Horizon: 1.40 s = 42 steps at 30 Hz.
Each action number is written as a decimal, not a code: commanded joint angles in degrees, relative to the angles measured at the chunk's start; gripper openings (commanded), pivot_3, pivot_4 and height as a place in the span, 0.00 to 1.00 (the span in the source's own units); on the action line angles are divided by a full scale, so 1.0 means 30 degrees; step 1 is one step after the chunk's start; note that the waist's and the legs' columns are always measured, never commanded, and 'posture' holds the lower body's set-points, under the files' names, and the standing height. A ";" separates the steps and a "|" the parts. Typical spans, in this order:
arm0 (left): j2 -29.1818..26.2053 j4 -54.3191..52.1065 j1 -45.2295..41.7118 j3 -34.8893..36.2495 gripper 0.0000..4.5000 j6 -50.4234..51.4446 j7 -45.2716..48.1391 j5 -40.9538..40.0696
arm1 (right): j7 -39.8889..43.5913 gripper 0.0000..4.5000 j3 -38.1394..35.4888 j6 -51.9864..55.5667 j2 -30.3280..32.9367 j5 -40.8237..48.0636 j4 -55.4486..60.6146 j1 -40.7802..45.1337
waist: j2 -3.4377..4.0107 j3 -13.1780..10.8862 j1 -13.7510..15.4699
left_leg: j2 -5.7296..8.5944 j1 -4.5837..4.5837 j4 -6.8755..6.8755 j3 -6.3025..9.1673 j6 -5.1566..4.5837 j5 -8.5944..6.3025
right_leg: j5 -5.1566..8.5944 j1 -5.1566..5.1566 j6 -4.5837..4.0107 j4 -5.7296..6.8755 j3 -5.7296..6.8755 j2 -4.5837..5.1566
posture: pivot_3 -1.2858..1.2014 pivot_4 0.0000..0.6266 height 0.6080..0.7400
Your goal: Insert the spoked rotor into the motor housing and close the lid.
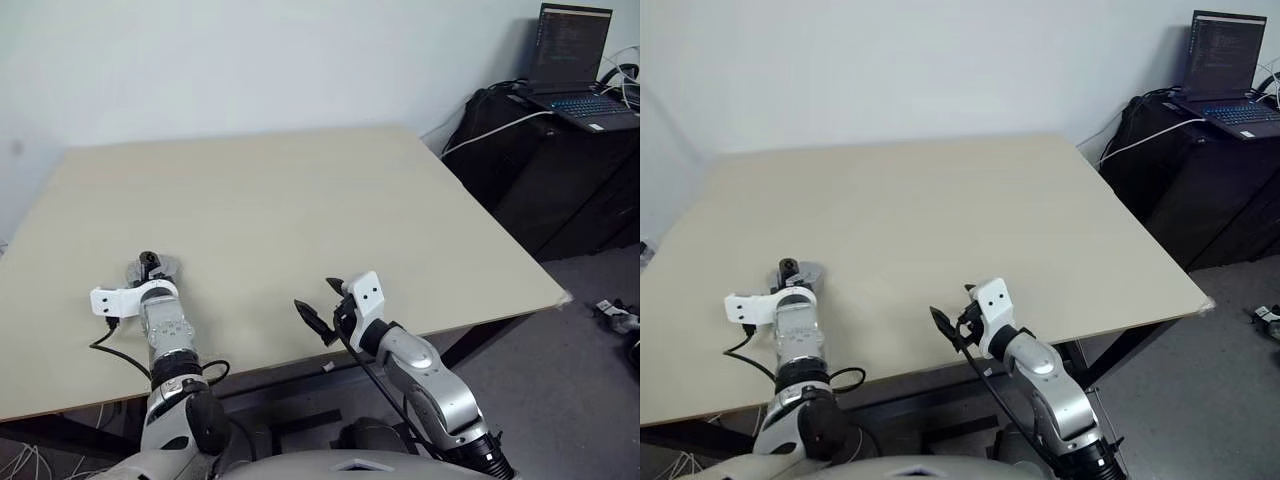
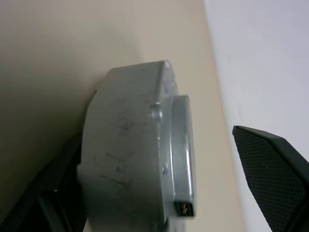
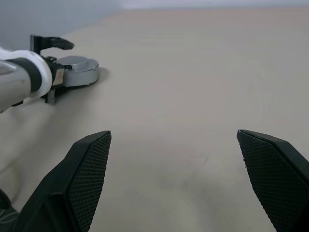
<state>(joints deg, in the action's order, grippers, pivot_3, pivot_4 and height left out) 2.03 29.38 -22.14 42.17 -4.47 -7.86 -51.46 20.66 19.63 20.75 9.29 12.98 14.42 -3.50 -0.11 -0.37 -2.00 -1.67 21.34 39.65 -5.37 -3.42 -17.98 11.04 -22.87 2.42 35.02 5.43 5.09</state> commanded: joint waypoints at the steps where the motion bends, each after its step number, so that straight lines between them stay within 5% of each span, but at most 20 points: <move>1: 0.0846 -0.1050 0.1646 -0.0087 0.99 0.0544 -0.1393 0.0385 | -0.0068 1.00 -0.0268 0.0061 -0.0232 -0.0080 0.0296 0.0270 | 0.0035 0.0030 -0.0057 | 0.0000 -0.0012 -0.0002 -0.0001 -0.0001 -0.0001 | 0.0008 0.0009 0.0008 -0.0002 -0.0001 0.0000 | 0.52 0.00 1.00; 13: 0.2991 -0.6926 0.6731 -0.1615 0.99 0.2958 -0.2865 -0.0212 | 0.0058 1.00 -0.0359 0.0222 -0.0491 -0.0181 0.0187 0.0304 | 0.0123 0.0102 -0.0387 | -0.0148 -0.0201 -0.0052 -0.0098 -0.0029 -0.0064 | 0.0075 0.0088 0.0019 0.0017 -0.0052 0.0002 | 0.52 0.00 1.00; 25: 0.3024 -1.2523 1.1683 -0.5550 0.99 0.7186 -0.3307 -0.0953 | 0.0041 1.00 -0.0658 0.0448 -0.0967 -0.0030 -0.0220 0.0516 | 0.0161 0.0095 -0.0321 | -0.0164 -0.0218 -0.0059 -0.0140 -0.0023 -0.0226 | 0.0103 -0.0008 -0.0021 0.0006 -0.0051 0.0034 | 0.52 0.00 1.00; 32: -0.0026 -1.5183 1.3696 -1.1080 0.99 0.6560 0.0999 0.4685 | -0.0386 1.00 -0.1199 0.0250 -0.0960 -0.0226 0.0016 0.0041 | 0.0229 0.0014 0.0425 | -0.0127 -0.0184 -0.0055 -0.0163 -0.0021 -0.0233 | 0.0115 -0.0028 -0.0008 -0.0016 -0.0040 0.0086 | 0.52 0.00 1.00; 42: -0.1588 -1.3120 1.2921 -1.3494 0.99 -0.0209 0.3613 1.2401 | -0.1891 1.00 -0.1976 -0.1748 -0.0719 -0.1813 0.0071 -0.1215 | 0.0264 -0.0002 0.0422 | -0.0161 0.0069 -0.0059 -0.0163 0.0014 -0.0118 | 0.0112 -0.0243 -0.0071 0.0050 -0.0034 0.0000 | 0.52 0.00 1.00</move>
<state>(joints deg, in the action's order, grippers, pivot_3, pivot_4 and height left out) -2.44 -10.60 17.44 2.37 -1.27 2.06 -17.29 15.82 14.46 17.72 7.52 8.19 12.74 -7.37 0.68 -0.37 -0.73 -2.15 21.57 39.48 -5.85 -3.42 -18.31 11.39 -23.60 2.22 35.16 5.34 5.07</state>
